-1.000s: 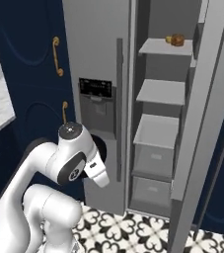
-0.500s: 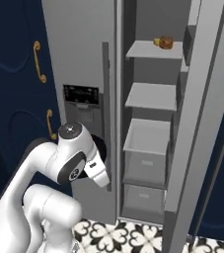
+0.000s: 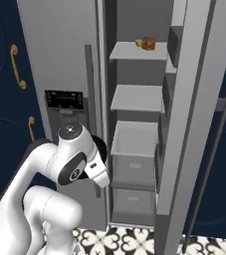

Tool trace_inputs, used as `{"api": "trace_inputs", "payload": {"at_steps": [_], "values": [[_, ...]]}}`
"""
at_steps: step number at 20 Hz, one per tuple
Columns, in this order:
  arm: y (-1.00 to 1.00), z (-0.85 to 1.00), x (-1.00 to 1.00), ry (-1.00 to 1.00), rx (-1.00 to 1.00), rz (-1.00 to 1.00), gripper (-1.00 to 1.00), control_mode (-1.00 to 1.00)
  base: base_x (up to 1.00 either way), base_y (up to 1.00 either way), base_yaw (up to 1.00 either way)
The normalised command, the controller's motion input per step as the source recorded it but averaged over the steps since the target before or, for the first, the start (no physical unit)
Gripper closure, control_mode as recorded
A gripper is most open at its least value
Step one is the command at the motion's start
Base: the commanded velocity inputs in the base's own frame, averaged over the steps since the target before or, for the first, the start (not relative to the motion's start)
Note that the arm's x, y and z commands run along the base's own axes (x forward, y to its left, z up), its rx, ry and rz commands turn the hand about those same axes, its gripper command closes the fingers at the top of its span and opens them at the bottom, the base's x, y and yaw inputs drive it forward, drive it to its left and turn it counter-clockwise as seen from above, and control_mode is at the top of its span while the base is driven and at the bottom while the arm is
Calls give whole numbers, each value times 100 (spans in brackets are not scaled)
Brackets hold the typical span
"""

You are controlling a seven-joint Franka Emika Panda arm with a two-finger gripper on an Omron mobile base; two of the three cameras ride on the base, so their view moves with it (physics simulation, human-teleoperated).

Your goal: Pick the chicken drumstick and lime from their plates and place them in the bowl. Then put the bowl in the fridge.

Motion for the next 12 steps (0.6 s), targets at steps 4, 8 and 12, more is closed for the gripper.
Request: {"api": "trace_inputs", "payload": {"at_steps": [4,8,12], "values": [[0,0,0,0,0,0,100,100,33,0,-27],[0,0,0,0,0,0,100,100,40,-2,-30],[0,0,0,0,0,0,100,100,31,-1,-26]]}}
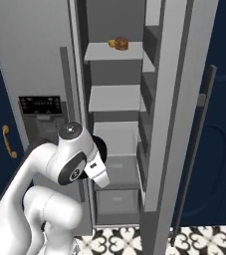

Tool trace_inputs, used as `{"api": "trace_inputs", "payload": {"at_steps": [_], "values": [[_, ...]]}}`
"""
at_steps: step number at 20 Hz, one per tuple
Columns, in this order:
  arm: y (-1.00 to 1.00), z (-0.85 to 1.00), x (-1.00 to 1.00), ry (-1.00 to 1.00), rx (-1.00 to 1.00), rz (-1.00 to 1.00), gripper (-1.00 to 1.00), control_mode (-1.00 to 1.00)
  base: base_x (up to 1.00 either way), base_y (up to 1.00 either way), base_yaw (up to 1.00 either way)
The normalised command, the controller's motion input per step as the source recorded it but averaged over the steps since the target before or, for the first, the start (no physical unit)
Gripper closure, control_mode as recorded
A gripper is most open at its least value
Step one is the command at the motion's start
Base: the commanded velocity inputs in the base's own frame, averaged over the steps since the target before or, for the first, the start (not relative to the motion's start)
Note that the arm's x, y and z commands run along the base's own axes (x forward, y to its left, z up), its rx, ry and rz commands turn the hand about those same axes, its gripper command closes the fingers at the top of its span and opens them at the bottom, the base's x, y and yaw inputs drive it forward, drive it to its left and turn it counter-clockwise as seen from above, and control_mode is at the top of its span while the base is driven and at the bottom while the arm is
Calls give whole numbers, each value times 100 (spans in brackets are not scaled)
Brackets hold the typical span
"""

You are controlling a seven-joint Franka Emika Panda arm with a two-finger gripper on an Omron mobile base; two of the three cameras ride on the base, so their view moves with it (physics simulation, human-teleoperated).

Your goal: Pick the chicken drumstick and lime from their plates and place them in the bowl. Then put the bowl in the fridge.

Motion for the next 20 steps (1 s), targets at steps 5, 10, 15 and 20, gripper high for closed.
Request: {"api": "trace_inputs", "payload": {"at_steps": [5,10,15,20], "values": [[0,0,0,0,0,0,100,100,45,-1,-27],[0,0,0,0,0,0,100,100,55,4,-23],[0,0,0,0,0,0,100,100,43,4,-16],[0,0,0,0,0,0,100,100,12,35,-16]]}}
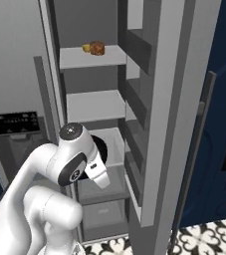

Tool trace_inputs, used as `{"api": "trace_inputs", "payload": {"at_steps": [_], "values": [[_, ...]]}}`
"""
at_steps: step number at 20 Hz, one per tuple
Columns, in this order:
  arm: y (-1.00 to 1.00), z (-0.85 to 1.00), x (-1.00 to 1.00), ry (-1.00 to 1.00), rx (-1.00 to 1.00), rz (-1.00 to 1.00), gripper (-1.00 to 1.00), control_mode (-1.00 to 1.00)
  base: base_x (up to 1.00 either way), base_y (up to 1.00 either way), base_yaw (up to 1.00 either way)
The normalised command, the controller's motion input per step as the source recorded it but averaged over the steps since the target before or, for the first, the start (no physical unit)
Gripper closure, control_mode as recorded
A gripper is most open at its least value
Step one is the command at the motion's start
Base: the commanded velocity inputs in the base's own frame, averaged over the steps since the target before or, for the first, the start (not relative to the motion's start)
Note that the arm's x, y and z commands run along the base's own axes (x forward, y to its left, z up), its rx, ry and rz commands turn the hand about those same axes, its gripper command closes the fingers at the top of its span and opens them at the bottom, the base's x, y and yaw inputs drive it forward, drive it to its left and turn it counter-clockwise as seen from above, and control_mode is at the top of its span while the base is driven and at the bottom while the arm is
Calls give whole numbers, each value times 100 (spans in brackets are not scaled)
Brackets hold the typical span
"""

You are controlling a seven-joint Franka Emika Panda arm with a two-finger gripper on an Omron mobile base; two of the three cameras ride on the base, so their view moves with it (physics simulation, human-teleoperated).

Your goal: Pick the chicken drumstick and lime from their plates and place them in the bowl. Then put the bowl in the fridge.

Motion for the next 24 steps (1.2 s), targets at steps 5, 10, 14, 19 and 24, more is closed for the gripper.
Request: {"api": "trace_inputs", "payload": {"at_steps": [5,10,14,19,24], "values": [[44,7,39,-22,0,-17,100,-100,4,6,-4],[29,41,79,-23,3,-23,100,-100,0,0,0],[0,53,57,-11,12,-11,100,-100,0,0,0],[-4,48,60,-1,15,-1,100,-100,0,0,0],[3,4,34,0,12,3,100,-100,0,0,0]]}}
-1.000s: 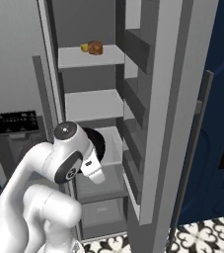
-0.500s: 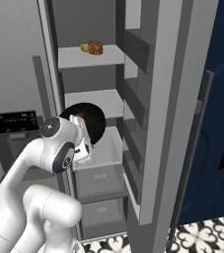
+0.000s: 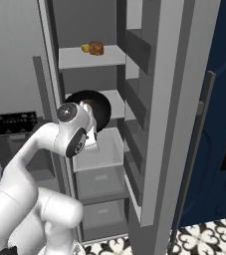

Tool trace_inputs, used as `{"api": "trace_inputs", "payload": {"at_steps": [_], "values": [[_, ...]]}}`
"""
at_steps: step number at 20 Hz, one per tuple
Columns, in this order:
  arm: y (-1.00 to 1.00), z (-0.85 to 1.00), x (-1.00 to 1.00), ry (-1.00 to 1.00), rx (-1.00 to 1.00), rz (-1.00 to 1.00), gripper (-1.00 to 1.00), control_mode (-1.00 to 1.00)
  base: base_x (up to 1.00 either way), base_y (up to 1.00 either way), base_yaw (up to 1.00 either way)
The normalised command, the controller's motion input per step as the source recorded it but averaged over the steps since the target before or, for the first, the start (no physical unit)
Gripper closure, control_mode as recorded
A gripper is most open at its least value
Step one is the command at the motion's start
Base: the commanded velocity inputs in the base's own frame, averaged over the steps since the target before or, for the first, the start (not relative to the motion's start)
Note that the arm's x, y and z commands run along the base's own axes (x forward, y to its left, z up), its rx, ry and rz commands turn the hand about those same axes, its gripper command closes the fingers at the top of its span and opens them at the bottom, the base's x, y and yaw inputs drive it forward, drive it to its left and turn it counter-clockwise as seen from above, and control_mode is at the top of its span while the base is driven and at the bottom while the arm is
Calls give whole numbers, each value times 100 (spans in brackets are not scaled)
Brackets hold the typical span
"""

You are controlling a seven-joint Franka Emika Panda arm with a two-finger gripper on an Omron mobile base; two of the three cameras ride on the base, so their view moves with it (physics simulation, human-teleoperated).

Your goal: Pick the chicken drumstick and lime from their plates and place them in the bowl. Then put the bowl in the fridge.

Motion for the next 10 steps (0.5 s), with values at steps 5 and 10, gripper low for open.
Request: {"api": "trace_inputs", "payload": {"at_steps": [5,10], "values": [[33,0,55,0,0,0,100,-100,0,0,0],[-2,0,35,0,0,0,100,-100,0,0,0]]}}
